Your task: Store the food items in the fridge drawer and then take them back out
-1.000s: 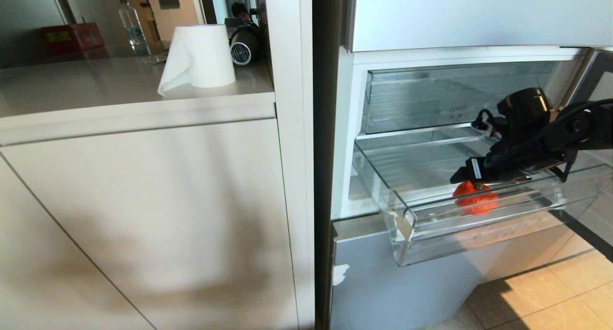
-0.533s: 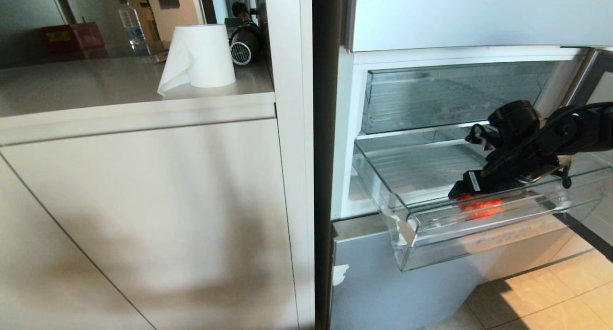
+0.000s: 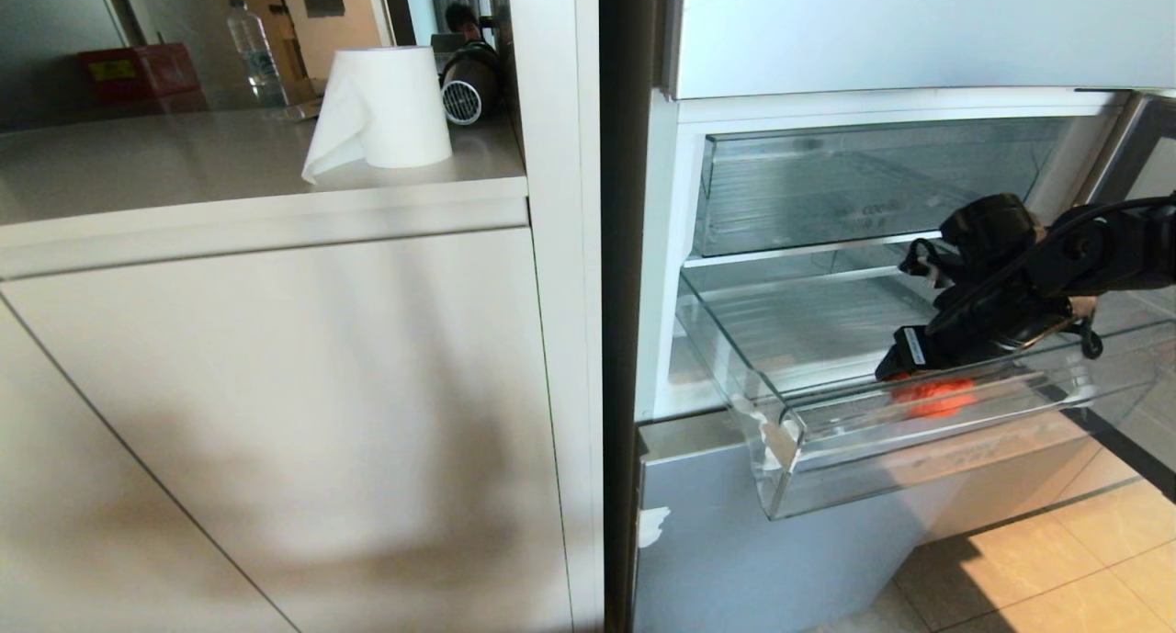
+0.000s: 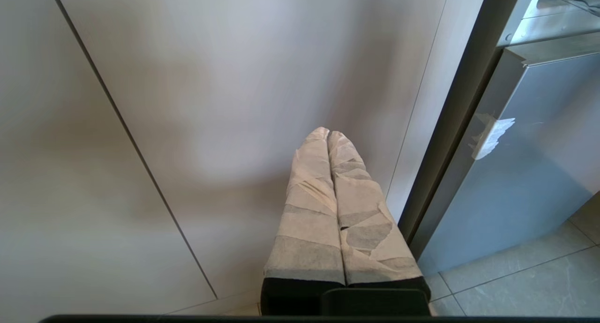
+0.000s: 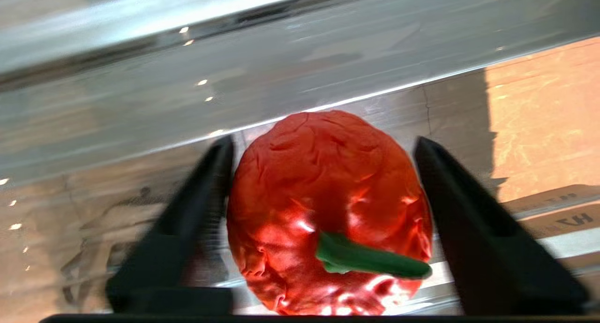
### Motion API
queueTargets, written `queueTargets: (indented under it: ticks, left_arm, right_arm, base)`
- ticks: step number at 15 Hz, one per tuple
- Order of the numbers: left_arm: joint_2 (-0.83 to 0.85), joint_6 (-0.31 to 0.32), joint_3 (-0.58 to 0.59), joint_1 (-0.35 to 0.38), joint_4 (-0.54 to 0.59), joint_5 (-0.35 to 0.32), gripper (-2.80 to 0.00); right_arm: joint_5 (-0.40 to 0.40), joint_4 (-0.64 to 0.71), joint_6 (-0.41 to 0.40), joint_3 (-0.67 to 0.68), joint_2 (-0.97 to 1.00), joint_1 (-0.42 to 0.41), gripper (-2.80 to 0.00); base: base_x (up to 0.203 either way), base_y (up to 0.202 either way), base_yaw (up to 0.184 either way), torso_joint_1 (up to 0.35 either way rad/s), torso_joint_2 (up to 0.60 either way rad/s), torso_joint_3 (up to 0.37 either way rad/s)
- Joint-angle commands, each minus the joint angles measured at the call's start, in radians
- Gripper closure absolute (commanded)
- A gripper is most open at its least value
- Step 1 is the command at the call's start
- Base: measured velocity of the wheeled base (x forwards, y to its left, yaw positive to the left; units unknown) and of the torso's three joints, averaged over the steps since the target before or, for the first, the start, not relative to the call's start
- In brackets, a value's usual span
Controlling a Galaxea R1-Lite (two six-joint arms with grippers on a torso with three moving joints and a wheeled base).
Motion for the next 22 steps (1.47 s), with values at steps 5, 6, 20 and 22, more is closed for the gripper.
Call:
queueTargets:
  ticks: [5,6,20,22]
  left_arm:
    - [0.000,0.000,0.000,0.000,0.000,0.000,0.00]
    - [0.000,0.000,0.000,0.000,0.000,0.000,0.00]
    - [0.000,0.000,0.000,0.000,0.000,0.000,0.00]
    - [0.000,0.000,0.000,-0.001,0.000,0.000,0.00]
  right_arm:
    - [0.016,-0.010,0.012,-0.020,-0.049,0.000,0.00]
    - [0.036,-0.030,0.025,-0.025,-0.065,0.000,0.00]
    - [0.051,-0.076,0.059,0.325,-0.858,-0.001,0.00]
    - [0.049,-0.099,0.057,0.489,-1.090,-0.002,0.00]
  base:
    - [0.000,0.000,0.000,0.000,0.00,0.000]
    - [0.000,0.000,0.000,0.000,0.00,0.000]
    - [0.000,0.000,0.000,0.000,0.00,0.000]
    - [0.000,0.000,0.000,0.000,0.00,0.000]
